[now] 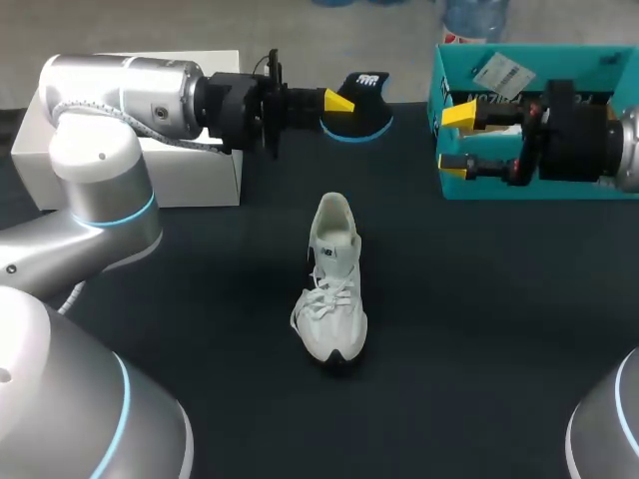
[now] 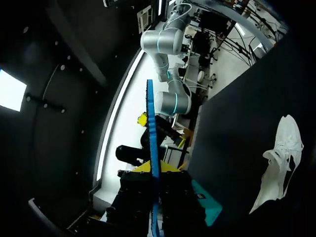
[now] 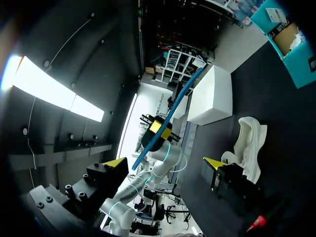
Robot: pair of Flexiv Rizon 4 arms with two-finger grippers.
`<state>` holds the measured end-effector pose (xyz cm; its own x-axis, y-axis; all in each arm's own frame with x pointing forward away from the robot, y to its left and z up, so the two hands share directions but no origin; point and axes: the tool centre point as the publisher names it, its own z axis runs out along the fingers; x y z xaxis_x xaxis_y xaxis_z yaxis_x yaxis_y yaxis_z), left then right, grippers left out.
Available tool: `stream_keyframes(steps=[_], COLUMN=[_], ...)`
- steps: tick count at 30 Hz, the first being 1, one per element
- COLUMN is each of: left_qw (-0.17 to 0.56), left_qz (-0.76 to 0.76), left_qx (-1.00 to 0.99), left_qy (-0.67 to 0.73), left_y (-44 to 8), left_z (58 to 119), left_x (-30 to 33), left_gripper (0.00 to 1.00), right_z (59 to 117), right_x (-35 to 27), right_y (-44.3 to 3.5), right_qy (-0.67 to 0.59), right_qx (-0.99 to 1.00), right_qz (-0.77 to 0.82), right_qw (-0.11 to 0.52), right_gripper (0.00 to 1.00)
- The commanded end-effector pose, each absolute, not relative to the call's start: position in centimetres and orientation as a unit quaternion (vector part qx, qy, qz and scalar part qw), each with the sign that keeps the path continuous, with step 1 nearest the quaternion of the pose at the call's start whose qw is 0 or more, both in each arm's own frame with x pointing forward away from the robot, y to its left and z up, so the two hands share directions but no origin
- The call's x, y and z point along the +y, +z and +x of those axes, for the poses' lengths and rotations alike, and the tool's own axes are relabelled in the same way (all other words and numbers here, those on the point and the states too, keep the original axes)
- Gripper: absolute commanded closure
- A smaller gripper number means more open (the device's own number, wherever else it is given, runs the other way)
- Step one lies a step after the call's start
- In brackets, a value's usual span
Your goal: Take the shoe out of the shoebox, open the shoe tongue, remove and reinsert the insole, then place the shoe into the shoebox
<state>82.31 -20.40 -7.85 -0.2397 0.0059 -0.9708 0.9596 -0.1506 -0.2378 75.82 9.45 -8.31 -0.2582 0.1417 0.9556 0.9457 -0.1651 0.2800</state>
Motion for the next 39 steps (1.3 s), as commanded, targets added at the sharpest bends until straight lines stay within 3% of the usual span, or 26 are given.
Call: stream_keyframes(steps=[1, 39], left_qw=[0.544, 0.554], left_qz=[0.600, 0.561], left_qx=[0.388, 0.404], left_qy=[-0.441, -0.464], left_y=[-7.9, -9.2], left_z=[82.0, 81.8], left_x=[-20.3, -23.4], left_gripper=[1.00, 1.00], right_z=[75.9, 78.8], right_x=[9.6, 12.9], right_y=[-8.4, -7.7], right_qy=[-0.577, -0.567], right_qx=[-0.544, -0.565], right_qz=[-0.500, -0.483], right_qw=[0.348, 0.355], right_gripper=[0.00, 0.00])
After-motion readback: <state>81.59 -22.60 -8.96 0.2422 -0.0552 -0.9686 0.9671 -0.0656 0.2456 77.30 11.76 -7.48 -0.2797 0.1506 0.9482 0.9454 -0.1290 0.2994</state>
